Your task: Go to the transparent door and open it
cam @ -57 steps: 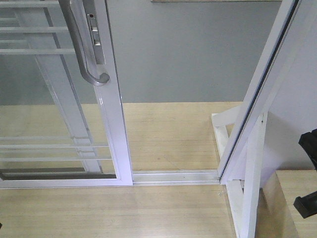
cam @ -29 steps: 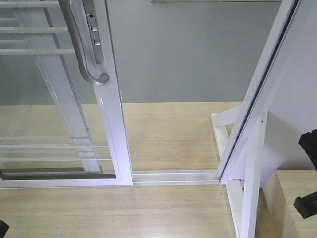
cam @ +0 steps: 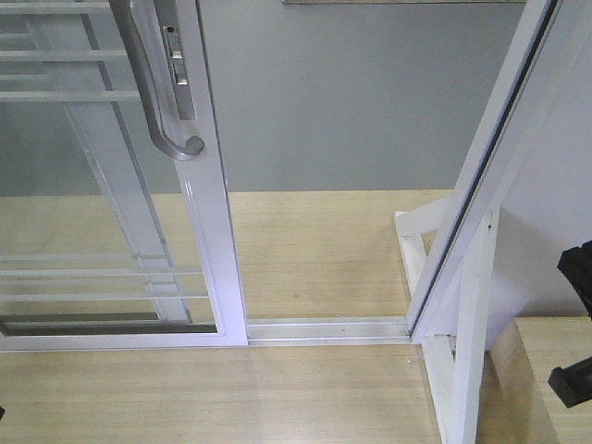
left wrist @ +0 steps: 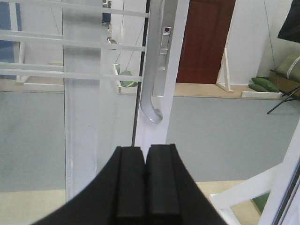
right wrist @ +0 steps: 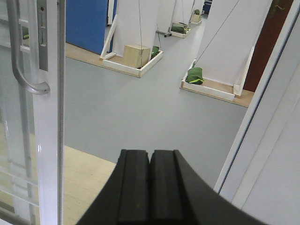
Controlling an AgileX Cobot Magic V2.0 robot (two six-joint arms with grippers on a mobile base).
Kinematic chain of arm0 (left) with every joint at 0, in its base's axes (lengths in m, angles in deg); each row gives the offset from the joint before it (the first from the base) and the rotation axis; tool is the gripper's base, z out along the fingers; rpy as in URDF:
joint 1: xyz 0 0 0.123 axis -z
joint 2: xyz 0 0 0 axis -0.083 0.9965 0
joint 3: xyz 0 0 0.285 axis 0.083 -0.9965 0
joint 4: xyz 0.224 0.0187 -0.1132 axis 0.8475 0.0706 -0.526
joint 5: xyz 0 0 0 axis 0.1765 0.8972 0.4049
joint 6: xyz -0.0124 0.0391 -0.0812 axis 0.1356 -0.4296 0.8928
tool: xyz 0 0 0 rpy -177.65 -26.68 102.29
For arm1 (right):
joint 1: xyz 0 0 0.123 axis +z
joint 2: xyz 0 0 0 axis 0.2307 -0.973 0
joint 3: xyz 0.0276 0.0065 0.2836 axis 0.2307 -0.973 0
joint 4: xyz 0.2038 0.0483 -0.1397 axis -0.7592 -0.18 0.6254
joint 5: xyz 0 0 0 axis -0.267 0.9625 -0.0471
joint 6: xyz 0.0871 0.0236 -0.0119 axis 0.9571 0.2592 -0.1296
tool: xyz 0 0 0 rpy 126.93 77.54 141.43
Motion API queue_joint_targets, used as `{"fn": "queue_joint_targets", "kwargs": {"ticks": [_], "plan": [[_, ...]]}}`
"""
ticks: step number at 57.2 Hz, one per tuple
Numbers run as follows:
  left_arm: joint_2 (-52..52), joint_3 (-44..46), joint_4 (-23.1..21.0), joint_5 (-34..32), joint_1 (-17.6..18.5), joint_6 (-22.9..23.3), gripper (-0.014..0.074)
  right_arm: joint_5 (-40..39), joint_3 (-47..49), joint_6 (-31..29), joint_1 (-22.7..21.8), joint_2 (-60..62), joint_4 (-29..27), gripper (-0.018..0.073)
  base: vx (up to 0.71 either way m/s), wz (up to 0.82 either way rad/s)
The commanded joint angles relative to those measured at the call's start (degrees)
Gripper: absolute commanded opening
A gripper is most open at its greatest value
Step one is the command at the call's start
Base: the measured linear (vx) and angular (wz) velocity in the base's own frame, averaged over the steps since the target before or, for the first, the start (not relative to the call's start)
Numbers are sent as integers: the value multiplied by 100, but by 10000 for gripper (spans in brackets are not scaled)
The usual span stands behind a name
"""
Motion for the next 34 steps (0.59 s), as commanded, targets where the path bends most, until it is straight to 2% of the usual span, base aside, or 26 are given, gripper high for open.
{"fn": "queue_joint_targets", "kwargs": {"ticks": [1,30,34], "plan": [[-74,-98,-68,-515,33,75,3,-477,170,11,-12,-25,43,-1,0,0],[-74,-98,-68,-515,33,75,3,-481,119,-42,-12,-25,61,-1,0,0],[-74,-98,-68,-515,33,75,3,-528,-19,-69,-12,-10,-213,-1,0,0]]}}
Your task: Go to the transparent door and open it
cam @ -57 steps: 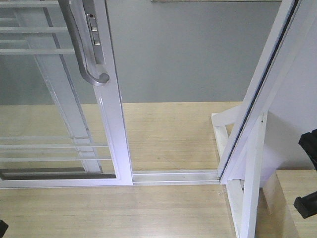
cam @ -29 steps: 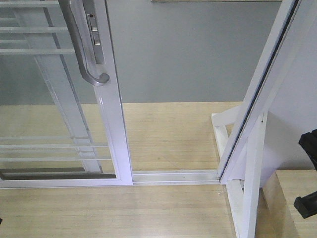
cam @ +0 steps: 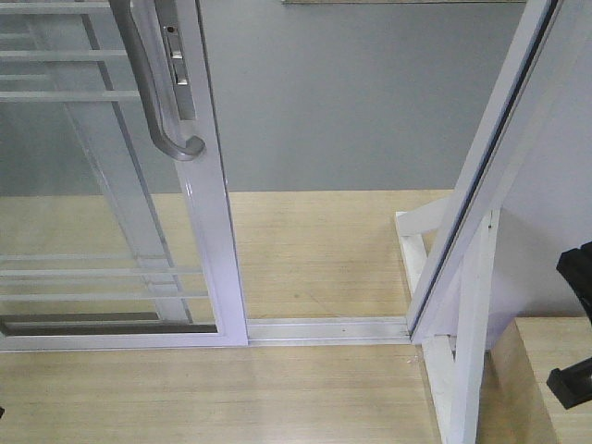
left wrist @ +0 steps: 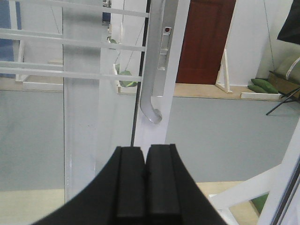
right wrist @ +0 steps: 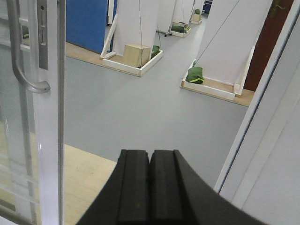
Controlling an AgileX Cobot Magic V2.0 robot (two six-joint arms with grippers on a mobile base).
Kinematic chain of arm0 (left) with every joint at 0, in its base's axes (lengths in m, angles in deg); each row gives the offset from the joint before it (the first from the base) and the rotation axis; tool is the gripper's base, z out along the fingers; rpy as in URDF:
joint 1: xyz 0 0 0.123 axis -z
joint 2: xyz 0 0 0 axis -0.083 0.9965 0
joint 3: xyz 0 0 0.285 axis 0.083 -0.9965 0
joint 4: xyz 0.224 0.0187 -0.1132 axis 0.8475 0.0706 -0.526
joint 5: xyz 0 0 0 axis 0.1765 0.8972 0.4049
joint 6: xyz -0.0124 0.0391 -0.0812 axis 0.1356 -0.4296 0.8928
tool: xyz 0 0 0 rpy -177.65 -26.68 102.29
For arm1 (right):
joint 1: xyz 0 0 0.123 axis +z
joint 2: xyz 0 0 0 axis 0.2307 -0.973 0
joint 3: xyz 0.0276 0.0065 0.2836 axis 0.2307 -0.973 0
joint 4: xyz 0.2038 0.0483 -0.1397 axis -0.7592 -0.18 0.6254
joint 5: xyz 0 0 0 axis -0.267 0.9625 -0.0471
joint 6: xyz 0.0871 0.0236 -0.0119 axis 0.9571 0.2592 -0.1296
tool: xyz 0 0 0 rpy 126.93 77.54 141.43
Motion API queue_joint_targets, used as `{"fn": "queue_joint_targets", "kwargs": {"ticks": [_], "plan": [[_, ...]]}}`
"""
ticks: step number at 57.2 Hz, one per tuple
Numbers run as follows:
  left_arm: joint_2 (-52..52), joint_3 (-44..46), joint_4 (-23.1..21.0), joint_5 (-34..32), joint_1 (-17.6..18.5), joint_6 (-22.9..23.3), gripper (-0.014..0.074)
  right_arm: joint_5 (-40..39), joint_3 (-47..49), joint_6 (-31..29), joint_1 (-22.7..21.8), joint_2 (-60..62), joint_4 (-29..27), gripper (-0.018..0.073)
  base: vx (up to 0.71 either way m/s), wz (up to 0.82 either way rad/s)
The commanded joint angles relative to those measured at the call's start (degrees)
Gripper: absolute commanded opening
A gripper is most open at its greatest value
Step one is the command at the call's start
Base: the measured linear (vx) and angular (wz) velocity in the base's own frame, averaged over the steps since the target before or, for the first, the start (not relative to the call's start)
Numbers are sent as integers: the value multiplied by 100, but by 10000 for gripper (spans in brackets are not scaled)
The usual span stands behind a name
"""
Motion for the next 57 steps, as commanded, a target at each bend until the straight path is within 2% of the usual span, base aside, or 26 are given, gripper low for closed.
{"fn": "queue_joint_targets", "kwargs": {"ticks": [1,8,13,17,21,32,41,48,57], "plan": [[-74,-98,-62,-515,33,36,3,-515,-4,-71,-12,26,-252,-1,0,0],[-74,-98,-62,-515,33,36,3,-700,-719,-479,-17,496,-943,-1,0,0],[-74,-98,-62,-515,33,36,3,-907,-1240,-676,-23,958,-1188,-1,0,0],[-74,-98,-62,-515,33,36,3,-898,-1513,-706,-29,1329,-1211,-1,0,0],[-74,-98,-62,-515,33,36,3,-435,-1487,-758,-99,1644,-1216,-1,0,0],[-74,-98,-62,-515,33,36,3,-378,-1500,-699,-976,1838,-1306,-1,0,0],[-74,-98,-62,-515,33,36,3,-390,-1500,-477,-1366,1838,-1300,-1,0,0],[-74,-98,-62,-515,33,36,3,-368,-1500,-468,-1571,1838,-1295,-1,0,0],[-74,-98,-62,-515,33,36,3,-368,-1500,-473,-1625,1838,-1281,-1,0,0]]}}
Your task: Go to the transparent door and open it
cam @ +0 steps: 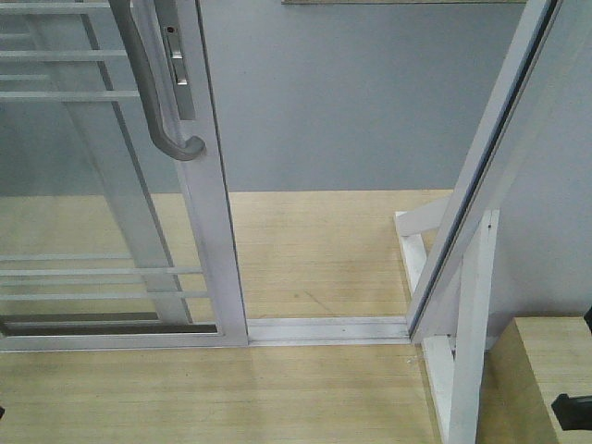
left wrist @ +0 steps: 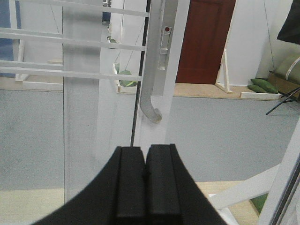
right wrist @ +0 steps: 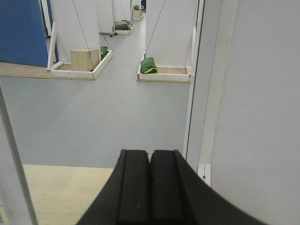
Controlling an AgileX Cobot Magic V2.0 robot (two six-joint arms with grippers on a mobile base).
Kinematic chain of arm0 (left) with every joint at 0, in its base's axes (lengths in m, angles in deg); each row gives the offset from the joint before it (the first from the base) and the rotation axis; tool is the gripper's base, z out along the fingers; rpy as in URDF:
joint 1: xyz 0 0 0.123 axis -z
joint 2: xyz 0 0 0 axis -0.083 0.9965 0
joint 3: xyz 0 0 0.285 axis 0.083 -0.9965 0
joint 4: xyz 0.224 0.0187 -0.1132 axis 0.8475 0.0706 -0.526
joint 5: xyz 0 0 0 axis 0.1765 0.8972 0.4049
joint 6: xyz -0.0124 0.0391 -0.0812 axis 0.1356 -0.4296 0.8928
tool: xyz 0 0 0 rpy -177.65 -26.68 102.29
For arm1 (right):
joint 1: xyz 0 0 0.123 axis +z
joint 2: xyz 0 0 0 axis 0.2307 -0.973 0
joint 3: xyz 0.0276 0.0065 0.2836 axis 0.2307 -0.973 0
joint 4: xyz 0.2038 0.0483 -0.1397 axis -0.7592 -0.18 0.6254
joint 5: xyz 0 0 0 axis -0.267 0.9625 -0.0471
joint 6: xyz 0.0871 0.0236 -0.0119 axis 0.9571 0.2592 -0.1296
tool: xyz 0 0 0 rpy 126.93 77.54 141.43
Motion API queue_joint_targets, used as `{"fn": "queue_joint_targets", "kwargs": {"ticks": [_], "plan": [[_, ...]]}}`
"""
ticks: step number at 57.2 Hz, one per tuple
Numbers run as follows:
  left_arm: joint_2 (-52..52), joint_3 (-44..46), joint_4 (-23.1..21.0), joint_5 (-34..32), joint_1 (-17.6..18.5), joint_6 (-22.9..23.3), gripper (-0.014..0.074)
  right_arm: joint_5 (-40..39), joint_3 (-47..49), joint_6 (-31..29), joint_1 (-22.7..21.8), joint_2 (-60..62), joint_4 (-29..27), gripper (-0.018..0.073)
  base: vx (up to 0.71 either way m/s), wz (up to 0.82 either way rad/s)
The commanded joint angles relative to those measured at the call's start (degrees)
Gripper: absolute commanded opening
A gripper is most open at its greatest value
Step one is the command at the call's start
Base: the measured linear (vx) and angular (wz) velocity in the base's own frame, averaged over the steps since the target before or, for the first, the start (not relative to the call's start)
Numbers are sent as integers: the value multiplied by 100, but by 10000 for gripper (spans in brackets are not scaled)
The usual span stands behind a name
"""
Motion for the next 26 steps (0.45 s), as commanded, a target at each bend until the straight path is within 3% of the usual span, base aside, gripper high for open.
{"fn": "queue_joint_targets", "kwargs": {"ticks": [1,26], "plan": [[-74,-88,-62,-515,33,31,3,-433,-27,-5,-35,89,25,-1,0,0],[-74,-88,-62,-515,33,31,3,-427,-27,-5,-35,89,25,-1,0,0]]}}
